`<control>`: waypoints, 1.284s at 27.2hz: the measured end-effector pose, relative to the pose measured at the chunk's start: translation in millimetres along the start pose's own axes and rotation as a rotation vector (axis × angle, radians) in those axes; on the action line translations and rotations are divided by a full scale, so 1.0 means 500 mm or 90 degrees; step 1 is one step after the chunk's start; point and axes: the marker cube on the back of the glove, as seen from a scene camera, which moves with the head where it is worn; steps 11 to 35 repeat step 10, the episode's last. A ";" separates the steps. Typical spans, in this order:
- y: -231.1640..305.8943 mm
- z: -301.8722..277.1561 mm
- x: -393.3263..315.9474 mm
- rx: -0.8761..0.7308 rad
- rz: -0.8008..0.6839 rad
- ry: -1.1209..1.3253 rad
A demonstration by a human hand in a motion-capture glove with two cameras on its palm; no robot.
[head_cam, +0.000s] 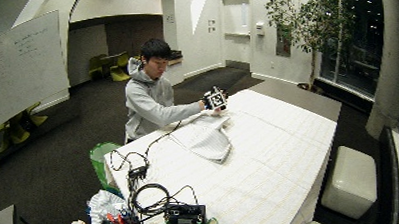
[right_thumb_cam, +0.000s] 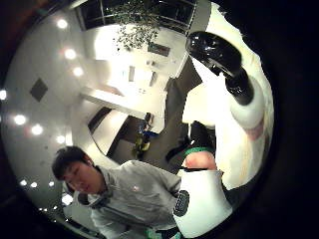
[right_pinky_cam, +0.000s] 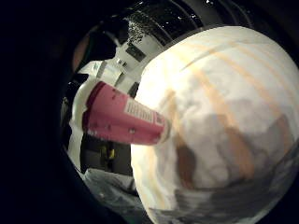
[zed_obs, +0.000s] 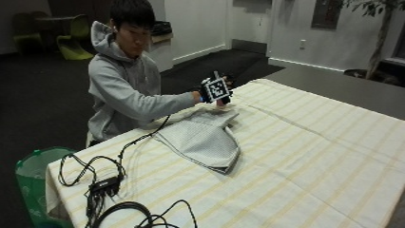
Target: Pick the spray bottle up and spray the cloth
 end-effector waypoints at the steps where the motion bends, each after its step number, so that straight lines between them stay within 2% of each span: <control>1: 0.012 -0.011 -0.004 -0.003 0.001 -0.001; 5: 0.058 -0.044 -0.018 -0.019 0.000 0.004; 10: 0.085 -0.076 -0.041 0.015 -0.009 0.010; 35: 0.085 -0.076 -0.041 0.015 -0.009 0.010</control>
